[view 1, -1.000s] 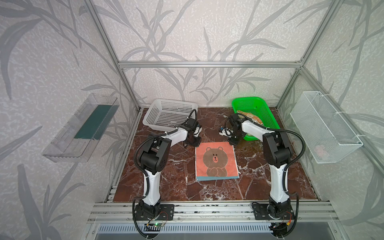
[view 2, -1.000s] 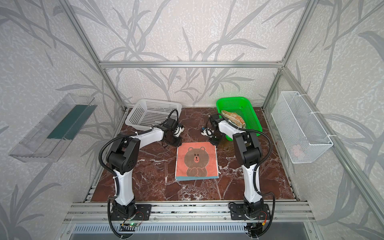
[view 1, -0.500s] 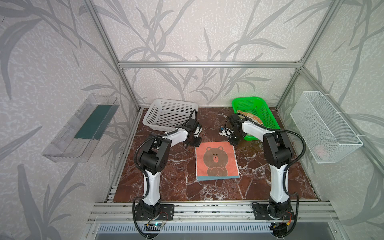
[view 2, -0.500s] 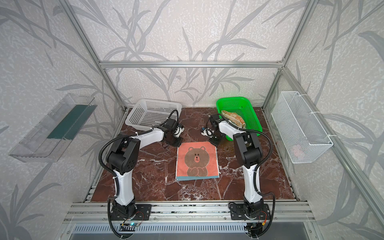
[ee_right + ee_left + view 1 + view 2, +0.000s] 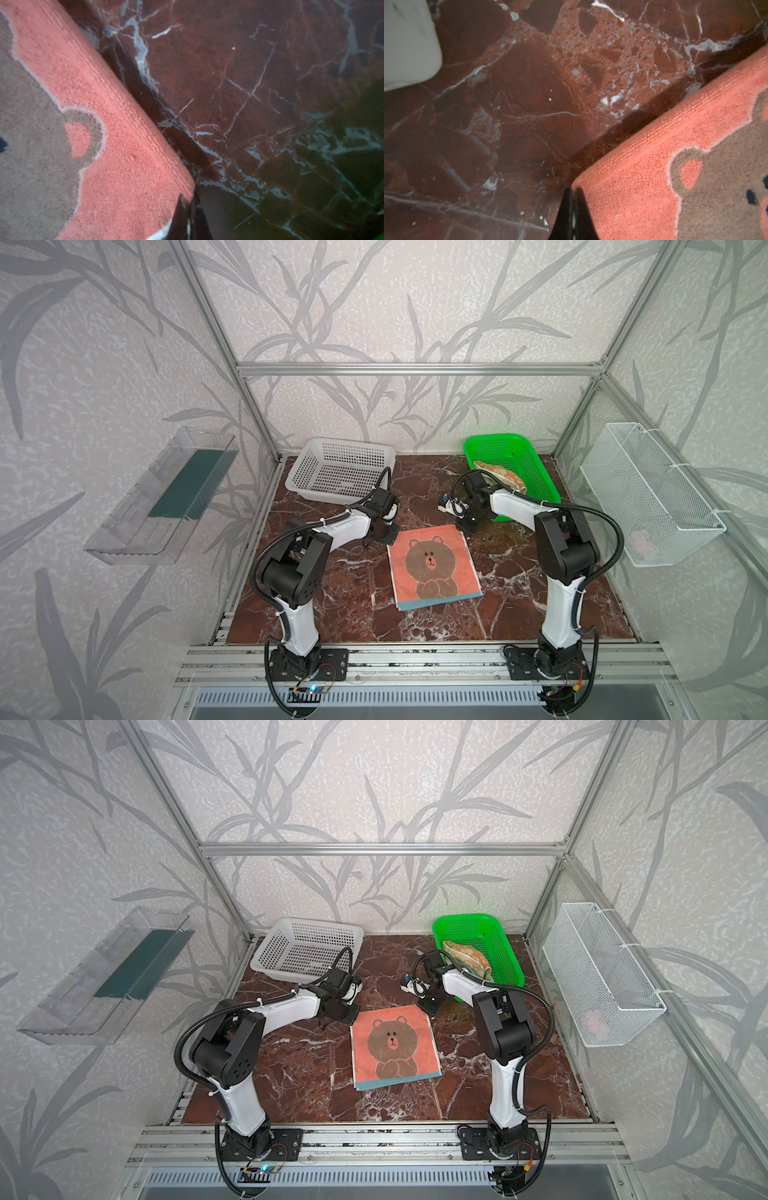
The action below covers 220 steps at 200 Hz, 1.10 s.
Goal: Fold and stack the towels
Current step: 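Lower both grippers onto the far folded edge and pinch its corners, then fold the far edge over toward the robot with both grippers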
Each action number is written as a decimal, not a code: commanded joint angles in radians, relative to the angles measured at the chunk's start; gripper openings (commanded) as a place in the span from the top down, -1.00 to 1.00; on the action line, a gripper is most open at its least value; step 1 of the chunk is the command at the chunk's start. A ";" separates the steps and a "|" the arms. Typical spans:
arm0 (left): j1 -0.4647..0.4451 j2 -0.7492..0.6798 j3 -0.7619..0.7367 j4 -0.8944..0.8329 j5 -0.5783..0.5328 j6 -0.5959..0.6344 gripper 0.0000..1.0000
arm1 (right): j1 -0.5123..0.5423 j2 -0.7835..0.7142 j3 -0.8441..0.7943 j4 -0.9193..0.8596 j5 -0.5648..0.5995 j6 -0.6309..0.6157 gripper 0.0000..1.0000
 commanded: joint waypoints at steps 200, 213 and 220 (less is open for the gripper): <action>-0.001 -0.181 -0.075 0.149 -0.216 0.112 1.00 | 0.000 -0.161 -0.225 0.506 -0.068 -0.251 1.00; 0.000 -0.195 -0.085 0.164 -0.235 0.122 1.00 | -0.004 -0.151 -0.212 0.506 -0.060 -0.257 1.00; -0.001 -0.201 -0.092 0.177 -0.240 0.129 1.00 | -0.007 -0.147 -0.206 0.507 -0.059 -0.260 1.00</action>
